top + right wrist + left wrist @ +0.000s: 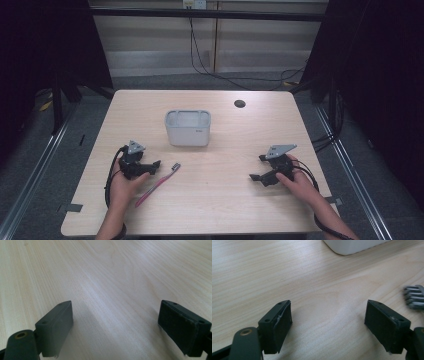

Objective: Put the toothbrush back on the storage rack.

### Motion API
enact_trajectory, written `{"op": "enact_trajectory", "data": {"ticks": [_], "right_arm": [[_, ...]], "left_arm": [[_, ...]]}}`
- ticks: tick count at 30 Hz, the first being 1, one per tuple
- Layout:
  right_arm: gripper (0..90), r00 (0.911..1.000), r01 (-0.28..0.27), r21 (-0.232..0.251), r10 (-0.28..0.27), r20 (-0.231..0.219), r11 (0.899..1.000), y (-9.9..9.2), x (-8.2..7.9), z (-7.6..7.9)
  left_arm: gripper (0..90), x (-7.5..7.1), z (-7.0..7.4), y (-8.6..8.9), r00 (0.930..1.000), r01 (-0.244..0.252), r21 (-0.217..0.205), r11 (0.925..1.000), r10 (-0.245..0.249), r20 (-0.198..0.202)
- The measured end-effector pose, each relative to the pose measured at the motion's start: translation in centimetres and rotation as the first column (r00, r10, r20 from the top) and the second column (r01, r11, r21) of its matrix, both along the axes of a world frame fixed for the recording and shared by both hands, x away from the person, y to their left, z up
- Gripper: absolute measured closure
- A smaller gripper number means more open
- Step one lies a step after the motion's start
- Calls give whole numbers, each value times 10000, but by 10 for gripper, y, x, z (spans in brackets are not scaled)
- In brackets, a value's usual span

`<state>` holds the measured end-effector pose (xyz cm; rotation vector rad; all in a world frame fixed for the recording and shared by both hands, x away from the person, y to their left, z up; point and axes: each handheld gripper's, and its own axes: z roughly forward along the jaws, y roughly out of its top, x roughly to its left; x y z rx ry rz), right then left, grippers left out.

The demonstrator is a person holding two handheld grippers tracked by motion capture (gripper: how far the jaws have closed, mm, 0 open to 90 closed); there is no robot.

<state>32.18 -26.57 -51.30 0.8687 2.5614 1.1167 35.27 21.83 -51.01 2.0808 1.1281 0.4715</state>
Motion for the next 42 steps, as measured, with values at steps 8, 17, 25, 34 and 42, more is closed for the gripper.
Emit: {"op": "enact_trajectory", "data": {"ticks": [8, 17, 25, 34, 42], "right_arm": [[124, 10000, -2, 3, 2, 0, 10000, 0, 0, 0], [124, 10000, -3, 2, 3, 2, 10000, 0, 0, 0], [124, 10000, -3, 2, 3, 1, 10000, 0, 0, 0], [124, 10000, -1, 1, 1, -1, 10000, 0, 0, 0], [124, 10000, -2, 6, 2, -6, 10000, 0, 0, 0]], "left_arm": [[214, 0, 0, 0, 10000, -61, 23, 10000, 61, 10], [244, -1, 14, -5, 9975, 230, 142, 9996, -220, -676], [257, -4, 31, -9, 9920, 647, 343, 9973, -605, -1105], [273, -6, 37, -17, 9793, 1065, 667, 9921, -931, -1796], [290, -4, 44, -25, 9637, 1646, 1040, 9809, -1374, -2290]]}}
